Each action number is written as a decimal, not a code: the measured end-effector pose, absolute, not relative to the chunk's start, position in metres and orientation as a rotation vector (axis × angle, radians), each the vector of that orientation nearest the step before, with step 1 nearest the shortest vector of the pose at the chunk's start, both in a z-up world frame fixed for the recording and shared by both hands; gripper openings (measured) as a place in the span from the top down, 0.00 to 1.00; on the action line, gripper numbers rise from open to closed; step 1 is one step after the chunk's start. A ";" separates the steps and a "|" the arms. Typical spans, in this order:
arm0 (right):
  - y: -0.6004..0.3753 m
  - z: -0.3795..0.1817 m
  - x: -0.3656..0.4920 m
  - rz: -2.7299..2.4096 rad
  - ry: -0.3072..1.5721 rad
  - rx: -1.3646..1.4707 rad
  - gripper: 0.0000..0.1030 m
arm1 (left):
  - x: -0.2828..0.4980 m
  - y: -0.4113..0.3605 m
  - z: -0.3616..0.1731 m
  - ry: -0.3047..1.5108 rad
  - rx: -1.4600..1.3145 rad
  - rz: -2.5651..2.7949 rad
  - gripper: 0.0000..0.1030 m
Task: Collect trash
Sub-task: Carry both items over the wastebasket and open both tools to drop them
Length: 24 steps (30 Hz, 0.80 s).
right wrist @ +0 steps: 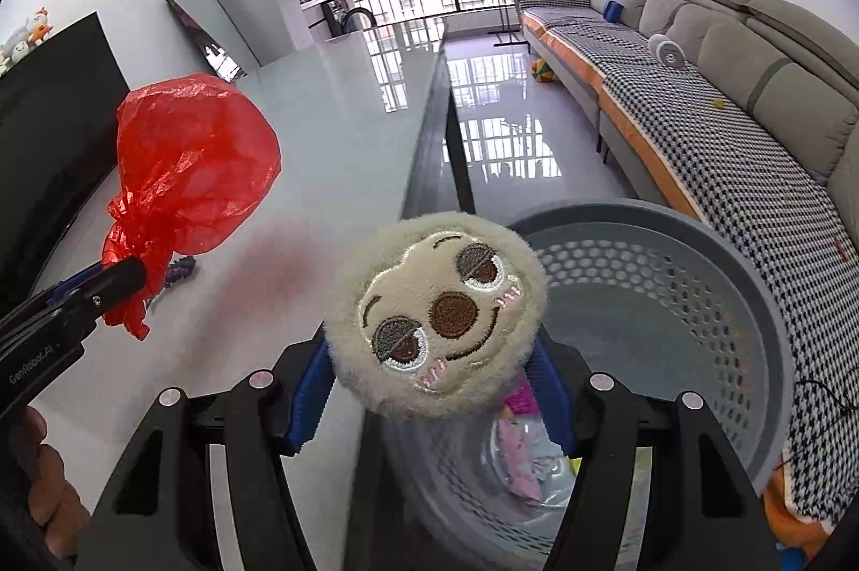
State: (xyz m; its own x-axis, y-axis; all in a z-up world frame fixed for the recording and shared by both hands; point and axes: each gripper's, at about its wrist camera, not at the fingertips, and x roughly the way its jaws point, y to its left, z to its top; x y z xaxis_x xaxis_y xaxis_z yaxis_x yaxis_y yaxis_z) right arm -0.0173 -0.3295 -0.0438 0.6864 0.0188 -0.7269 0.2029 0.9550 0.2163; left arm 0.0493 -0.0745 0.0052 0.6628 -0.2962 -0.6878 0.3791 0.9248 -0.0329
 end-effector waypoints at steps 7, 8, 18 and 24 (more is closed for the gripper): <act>-0.390 -0.057 -0.063 -0.215 0.825 0.325 0.39 | 0.025 -0.138 -0.013 0.801 0.165 -0.517 0.60; -0.397 -0.059 -0.068 -0.223 0.828 0.332 0.39 | 0.022 -0.146 -0.016 0.806 0.174 -0.531 0.60; -0.424 -0.072 -0.085 -0.241 0.850 0.313 0.39 | 0.002 -0.207 -0.043 0.874 0.251 -0.611 0.59; -0.432 -0.086 -0.084 -0.225 0.878 0.338 0.39 | -0.001 -0.223 -0.048 0.893 0.278 -0.613 0.58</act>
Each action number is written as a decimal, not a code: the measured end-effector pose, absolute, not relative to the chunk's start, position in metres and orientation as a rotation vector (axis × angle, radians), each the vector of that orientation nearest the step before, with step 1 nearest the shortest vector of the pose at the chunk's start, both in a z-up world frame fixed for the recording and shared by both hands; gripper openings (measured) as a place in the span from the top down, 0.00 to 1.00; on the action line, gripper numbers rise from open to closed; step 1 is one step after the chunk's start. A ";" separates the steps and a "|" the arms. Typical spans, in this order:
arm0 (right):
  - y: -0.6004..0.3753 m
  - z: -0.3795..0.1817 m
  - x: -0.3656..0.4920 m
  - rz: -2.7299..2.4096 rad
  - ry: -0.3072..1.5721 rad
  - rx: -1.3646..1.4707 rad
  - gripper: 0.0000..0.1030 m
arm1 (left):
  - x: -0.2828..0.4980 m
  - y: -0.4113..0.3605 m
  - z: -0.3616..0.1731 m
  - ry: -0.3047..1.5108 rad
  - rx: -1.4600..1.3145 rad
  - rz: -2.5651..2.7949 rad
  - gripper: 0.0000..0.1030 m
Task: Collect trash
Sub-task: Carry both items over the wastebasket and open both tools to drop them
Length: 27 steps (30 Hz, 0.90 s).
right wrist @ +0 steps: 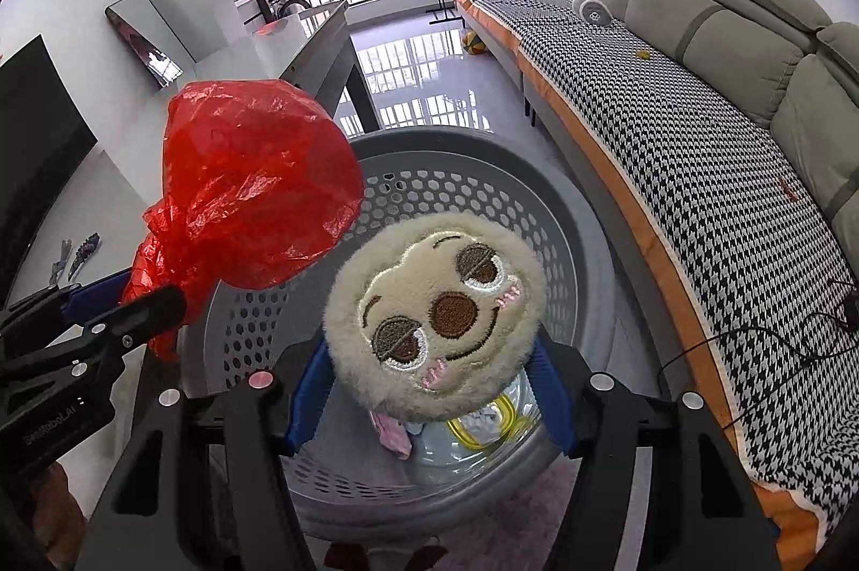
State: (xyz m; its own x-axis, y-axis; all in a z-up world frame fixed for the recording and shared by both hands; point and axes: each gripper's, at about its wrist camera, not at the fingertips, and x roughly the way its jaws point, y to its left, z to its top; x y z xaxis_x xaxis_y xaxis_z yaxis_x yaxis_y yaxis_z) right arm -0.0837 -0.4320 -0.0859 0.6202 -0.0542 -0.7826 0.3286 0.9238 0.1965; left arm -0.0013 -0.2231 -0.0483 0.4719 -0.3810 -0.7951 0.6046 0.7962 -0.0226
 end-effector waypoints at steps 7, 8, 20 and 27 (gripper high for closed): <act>-0.441 -0.085 -0.085 -0.230 0.865 0.346 0.39 | 0.000 -0.230 -0.045 0.893 0.293 -0.618 0.56; -0.442 -0.084 -0.086 -0.232 0.863 0.346 0.38 | 0.000 -0.230 -0.045 0.891 0.296 -0.618 0.56; -0.447 -0.081 -0.092 -0.231 0.835 0.365 0.22 | -0.002 -0.224 -0.042 0.888 0.289 -0.606 0.39; -0.445 -0.080 -0.093 -0.235 0.833 0.365 0.22 | -0.002 -0.220 -0.039 0.880 0.268 -0.593 0.30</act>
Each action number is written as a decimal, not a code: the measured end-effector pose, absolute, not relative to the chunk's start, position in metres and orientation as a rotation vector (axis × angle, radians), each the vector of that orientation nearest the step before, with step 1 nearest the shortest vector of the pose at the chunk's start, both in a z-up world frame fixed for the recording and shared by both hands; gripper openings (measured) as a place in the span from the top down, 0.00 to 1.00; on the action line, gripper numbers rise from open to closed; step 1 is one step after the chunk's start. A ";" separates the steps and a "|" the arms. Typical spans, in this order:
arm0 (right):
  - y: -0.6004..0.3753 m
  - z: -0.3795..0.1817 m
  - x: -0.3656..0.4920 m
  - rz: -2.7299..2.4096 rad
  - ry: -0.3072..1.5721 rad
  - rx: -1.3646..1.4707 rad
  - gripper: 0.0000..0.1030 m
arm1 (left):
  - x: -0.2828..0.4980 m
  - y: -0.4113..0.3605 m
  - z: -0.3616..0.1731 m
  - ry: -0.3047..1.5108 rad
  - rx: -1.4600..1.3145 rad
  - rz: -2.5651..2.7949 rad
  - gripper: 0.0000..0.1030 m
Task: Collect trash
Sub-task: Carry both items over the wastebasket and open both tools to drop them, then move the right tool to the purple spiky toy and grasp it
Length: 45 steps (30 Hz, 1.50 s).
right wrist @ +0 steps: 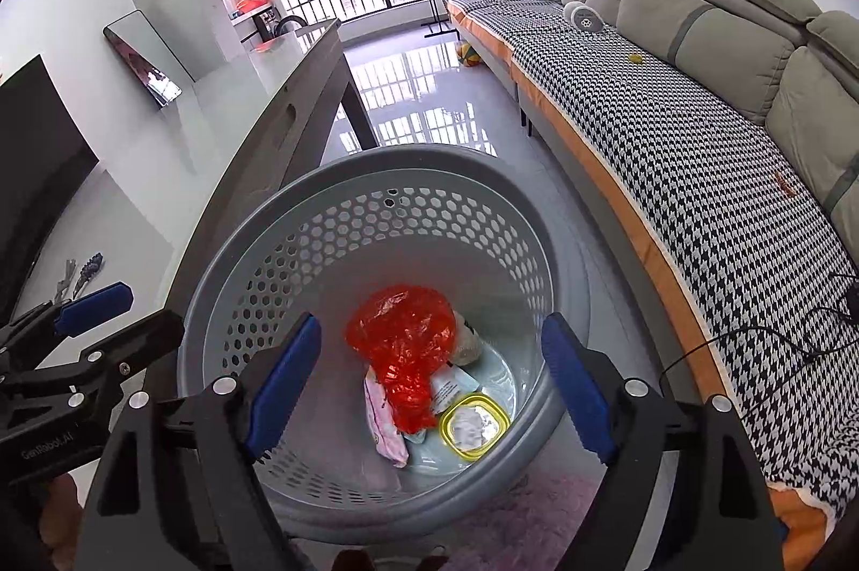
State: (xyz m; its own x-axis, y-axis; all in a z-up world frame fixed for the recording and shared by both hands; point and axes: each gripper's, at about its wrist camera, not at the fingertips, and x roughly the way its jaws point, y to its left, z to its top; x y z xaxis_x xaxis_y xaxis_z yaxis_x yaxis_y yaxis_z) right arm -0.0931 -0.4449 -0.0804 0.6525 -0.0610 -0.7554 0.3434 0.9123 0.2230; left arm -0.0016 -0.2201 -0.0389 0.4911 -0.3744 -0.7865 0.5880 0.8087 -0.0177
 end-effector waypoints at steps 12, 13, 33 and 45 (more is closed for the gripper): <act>-0.430 -0.075 -0.095 -0.216 0.823 0.348 0.22 | 0.001 -0.198 -0.027 0.841 0.223 -0.547 0.13; -0.428 -0.074 -0.095 -0.211 0.819 0.344 0.22 | 0.002 -0.193 -0.025 0.835 0.215 -0.539 0.12; -0.290 -0.036 -0.015 0.032 0.810 0.200 0.21 | 0.054 -0.017 0.006 0.745 0.090 -0.180 0.11; -0.184 -0.035 0.071 0.107 0.900 0.085 0.21 | 0.093 0.095 0.000 0.755 0.045 -0.031 0.11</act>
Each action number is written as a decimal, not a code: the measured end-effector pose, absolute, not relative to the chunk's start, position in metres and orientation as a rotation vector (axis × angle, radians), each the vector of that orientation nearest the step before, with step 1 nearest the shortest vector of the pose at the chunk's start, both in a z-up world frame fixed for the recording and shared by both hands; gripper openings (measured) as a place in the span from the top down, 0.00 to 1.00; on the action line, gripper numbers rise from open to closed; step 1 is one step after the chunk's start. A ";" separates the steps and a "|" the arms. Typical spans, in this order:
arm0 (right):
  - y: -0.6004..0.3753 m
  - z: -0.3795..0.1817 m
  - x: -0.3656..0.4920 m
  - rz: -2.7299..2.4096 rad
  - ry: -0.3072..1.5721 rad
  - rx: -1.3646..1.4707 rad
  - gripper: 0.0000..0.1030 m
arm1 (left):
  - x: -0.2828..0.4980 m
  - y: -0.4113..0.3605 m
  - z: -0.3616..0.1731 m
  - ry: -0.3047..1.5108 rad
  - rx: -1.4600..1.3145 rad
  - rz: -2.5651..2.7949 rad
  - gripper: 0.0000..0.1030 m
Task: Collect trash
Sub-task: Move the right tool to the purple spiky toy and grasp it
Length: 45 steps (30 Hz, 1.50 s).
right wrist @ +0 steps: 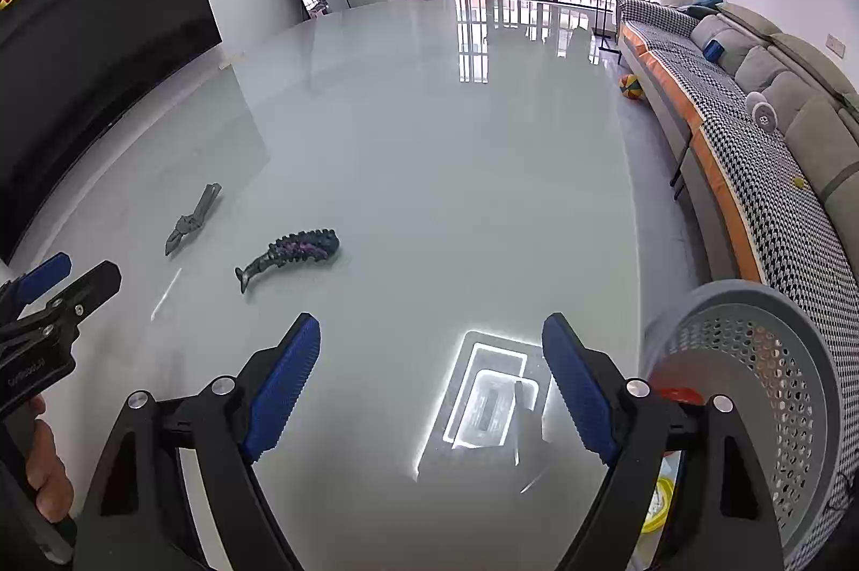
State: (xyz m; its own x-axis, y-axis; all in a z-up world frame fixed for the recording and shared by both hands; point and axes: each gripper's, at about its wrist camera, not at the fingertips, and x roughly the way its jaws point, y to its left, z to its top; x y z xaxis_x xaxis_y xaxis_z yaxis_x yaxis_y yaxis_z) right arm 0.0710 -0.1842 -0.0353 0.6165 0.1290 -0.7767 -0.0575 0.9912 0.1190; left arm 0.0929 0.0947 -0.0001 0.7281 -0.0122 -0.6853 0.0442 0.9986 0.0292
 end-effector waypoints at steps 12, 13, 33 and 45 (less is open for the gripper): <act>-0.131 -0.062 0.128 0.048 0.980 -0.009 0.21 | 0.110 0.138 -0.021 0.773 -0.003 0.012 0.11; -0.128 -0.064 0.131 0.034 0.981 -0.026 0.21 | 0.111 0.139 -0.022 0.773 -0.007 0.013 0.11; -0.093 -0.057 0.153 0.078 0.957 -0.086 0.21 | 0.106 0.151 -0.026 0.786 -0.093 -0.034 0.11; -0.071 -0.051 0.143 0.186 0.937 -0.135 0.21 | 0.108 0.154 -0.027 0.789 -0.103 -0.040 0.11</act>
